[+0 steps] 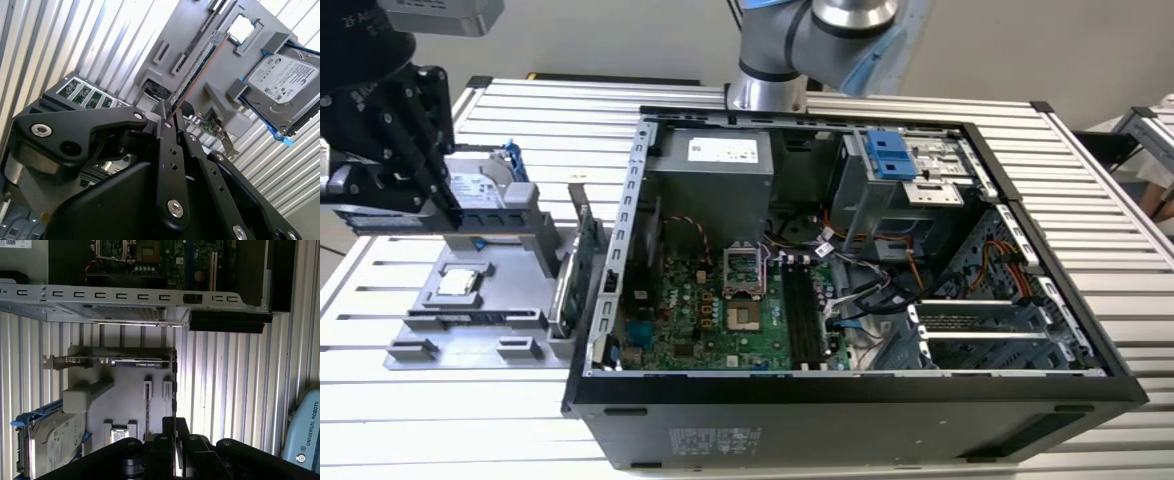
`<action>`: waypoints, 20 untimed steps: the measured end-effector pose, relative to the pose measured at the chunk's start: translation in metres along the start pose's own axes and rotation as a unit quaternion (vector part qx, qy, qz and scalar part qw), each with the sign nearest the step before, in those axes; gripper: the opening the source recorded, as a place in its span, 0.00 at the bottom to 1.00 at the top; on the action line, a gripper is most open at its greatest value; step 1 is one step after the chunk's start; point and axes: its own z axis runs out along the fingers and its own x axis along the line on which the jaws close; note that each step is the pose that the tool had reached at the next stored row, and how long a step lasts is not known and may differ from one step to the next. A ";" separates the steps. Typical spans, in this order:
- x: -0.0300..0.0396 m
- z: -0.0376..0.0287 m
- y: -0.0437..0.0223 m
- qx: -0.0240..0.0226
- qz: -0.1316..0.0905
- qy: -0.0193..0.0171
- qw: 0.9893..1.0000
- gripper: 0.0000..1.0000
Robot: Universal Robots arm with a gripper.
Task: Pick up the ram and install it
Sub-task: 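Pick up the ram and move it above insertion slot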
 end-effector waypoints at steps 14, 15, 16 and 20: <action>-0.0004 0.0001 0.0266 0.000 0.000 0.000 1.000 0.00; -0.0004 0.0001 0.0284 0.000 0.000 0.000 1.000 0.00; -0.0004 0.0001 0.0303 0.000 0.000 0.000 1.000 0.00; -0.0005 0.0002 0.0379 0.000 0.000 0.000 1.000 0.00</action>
